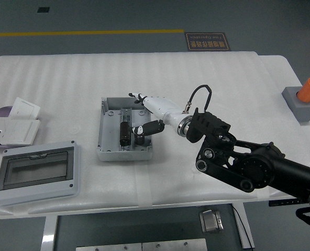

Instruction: Pick up the battery,place it into the box

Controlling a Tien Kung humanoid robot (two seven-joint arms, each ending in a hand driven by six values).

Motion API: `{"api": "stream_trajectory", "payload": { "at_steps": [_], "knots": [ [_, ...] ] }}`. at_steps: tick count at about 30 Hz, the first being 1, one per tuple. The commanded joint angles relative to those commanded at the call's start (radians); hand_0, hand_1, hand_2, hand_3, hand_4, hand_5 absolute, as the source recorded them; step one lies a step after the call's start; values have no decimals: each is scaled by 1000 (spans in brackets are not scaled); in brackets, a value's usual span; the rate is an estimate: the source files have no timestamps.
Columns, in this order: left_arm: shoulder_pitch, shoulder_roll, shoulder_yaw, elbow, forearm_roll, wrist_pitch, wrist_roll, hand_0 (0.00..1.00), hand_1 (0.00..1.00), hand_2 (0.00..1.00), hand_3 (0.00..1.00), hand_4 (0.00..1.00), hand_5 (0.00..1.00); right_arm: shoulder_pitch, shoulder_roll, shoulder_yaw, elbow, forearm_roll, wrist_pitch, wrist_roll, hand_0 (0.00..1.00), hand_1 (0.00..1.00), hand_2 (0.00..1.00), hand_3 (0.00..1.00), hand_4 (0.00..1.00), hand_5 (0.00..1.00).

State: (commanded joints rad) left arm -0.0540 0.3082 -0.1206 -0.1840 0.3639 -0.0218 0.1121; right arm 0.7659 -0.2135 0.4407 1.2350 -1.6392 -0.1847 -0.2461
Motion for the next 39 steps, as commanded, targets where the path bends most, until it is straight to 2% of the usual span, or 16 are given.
{"api": "stream_trajectory", "payload": {
  "at_steps": [9,15,21,27,34,39],
  "knots": [
    [22,-1,-2,1,-4,2,1,645,646,518,569,581,487,-124,-95,196,78,-23,-27,27,868,806,792,998,881,455],
    [42,-13,-12,3,-11,4,2,645,646,517,567,581,483,-215,-141,332,70,83,-48,101,858,796,785,998,878,457],
    [52,-24,-23,4,-10,5,3,645,646,515,567,576,476,-289,-148,456,31,237,-59,200,843,776,769,998,874,460],
    [56,-27,-25,4,-10,6,2,645,646,514,567,574,470,-330,-145,527,8,412,-46,268,825,763,768,991,872,457],
    [60,-30,-39,4,-2,7,1,645,646,514,567,574,468,-339,-156,545,10,591,-30,320,807,754,782,988,869,457],
    [62,-32,-50,4,10,8,1,645,646,514,565,580,473,-343,-159,564,41,691,-28,335,797,750,784,985,869,456]
  ]
}}
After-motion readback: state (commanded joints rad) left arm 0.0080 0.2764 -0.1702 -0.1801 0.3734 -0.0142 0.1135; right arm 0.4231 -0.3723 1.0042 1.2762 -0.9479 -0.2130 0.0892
